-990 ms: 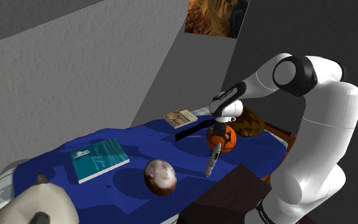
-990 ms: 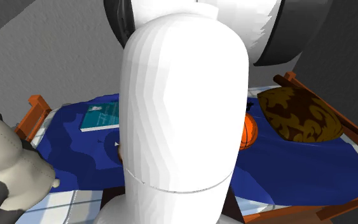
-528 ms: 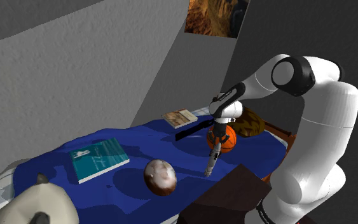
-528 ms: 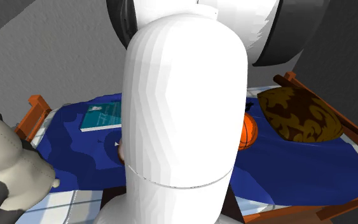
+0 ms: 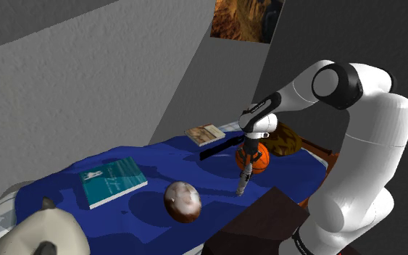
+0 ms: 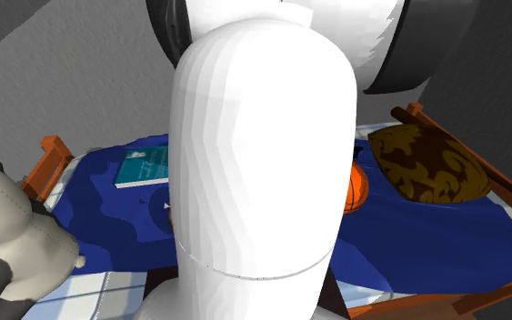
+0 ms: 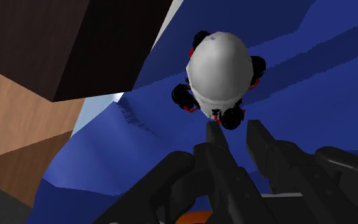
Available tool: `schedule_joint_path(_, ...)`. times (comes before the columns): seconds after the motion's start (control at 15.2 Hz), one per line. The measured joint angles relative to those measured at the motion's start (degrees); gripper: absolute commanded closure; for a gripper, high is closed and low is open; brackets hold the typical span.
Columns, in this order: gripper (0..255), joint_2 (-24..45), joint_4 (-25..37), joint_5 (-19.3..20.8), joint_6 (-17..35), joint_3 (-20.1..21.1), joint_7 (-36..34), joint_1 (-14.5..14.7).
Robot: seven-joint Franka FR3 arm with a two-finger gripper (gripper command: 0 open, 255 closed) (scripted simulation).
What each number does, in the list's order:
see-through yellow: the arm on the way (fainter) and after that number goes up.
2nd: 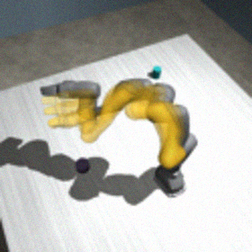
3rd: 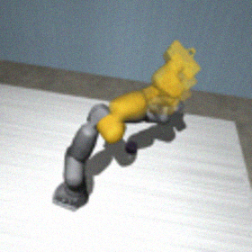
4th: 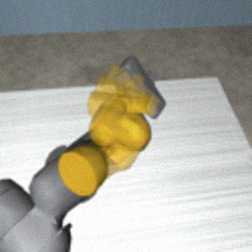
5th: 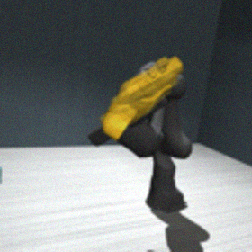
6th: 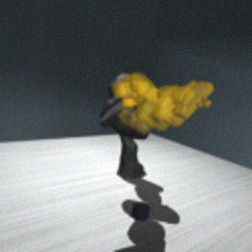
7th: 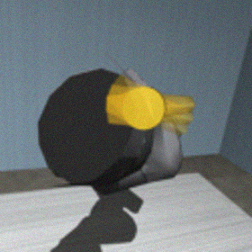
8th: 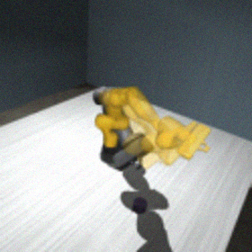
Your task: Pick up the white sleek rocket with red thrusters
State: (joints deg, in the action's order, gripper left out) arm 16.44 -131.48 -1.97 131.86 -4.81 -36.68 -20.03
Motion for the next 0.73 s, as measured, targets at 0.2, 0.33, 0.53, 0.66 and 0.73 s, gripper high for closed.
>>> schedule_joint_path(0.2, 255, -1.8, 0.2, 0.2, -1.9, -0.1, -0.2, 0.1)
schedule_joint_path(0.33, 255, -3.0, 0.3, 0.4, -3.4, -0.2, -0.2, 0.1)
schedule_joint_path(0.53, 255, -5.0, 0.5, 0.6, -5.5, -0.3, -0.4, 0.1)
schedule_joint_path(0.66, 255, -6.3, 0.6, 0.8, -6.8, -0.3, -0.5, 0.2)
schedule_joint_path(0.73, 255, -6.9, 0.6, 0.9, -7.6, -0.3, -0.6, 0.2)
